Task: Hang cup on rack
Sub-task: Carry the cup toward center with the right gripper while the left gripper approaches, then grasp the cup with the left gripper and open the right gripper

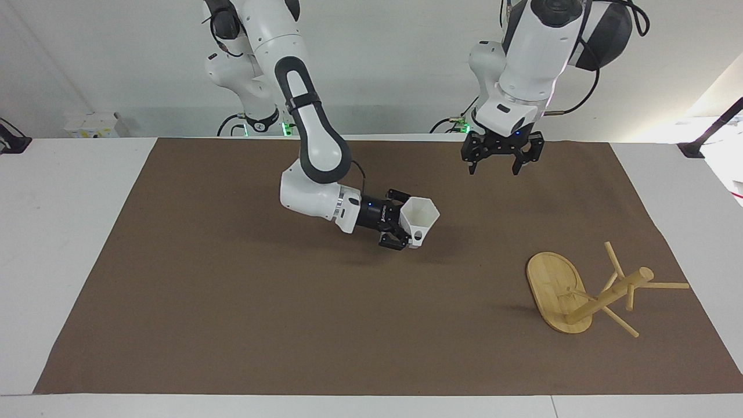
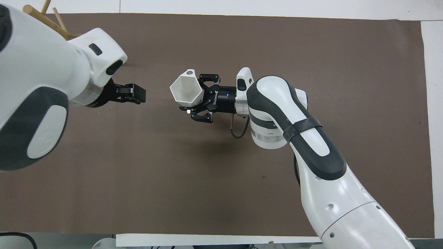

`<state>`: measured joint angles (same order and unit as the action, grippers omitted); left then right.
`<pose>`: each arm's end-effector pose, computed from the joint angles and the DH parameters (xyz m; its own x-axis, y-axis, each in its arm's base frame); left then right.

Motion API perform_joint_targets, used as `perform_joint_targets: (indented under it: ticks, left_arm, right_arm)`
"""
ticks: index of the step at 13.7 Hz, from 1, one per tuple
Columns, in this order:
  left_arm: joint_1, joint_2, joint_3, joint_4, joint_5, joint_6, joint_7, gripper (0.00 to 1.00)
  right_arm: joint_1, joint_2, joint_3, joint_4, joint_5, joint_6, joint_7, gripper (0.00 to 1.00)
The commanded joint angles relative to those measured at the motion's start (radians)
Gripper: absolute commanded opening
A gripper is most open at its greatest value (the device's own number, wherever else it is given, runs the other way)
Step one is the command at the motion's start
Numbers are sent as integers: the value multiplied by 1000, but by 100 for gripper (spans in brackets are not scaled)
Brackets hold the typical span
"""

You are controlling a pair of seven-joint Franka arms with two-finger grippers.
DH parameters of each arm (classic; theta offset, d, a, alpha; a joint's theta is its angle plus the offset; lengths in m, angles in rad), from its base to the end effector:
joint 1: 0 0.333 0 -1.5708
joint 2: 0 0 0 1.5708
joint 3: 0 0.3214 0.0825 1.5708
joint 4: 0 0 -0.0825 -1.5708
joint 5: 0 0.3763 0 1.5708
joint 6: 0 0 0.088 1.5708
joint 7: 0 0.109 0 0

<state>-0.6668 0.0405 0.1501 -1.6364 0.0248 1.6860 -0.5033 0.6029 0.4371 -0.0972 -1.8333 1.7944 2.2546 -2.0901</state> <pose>0.4936 -0.2795 0.5851 0.9996 -0.0165 0.0231 -0.0160 -0.9996 -0.0223 0.5614 0.3497 0.3268 0.1809 0.2770 0.9437 0.9718 -0.1978 -0.1282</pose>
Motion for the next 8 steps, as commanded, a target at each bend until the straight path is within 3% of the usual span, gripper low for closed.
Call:
perform_joint_targets:
  ticks: [1,5,8]
  left_arm:
    - [-58,35,5,13,-12,30,-129,99]
    - [-60,110,5,17,-95,122,-193,99]
    - [-43,125,6,12,-129,175,-193,97]
  right_arm:
    - [3,-17,2,-6,19,19,16,29]
    - [8,-17,2,-6,19,19,16,29]
    - [9,-17,2,-6,17,20,18,29]
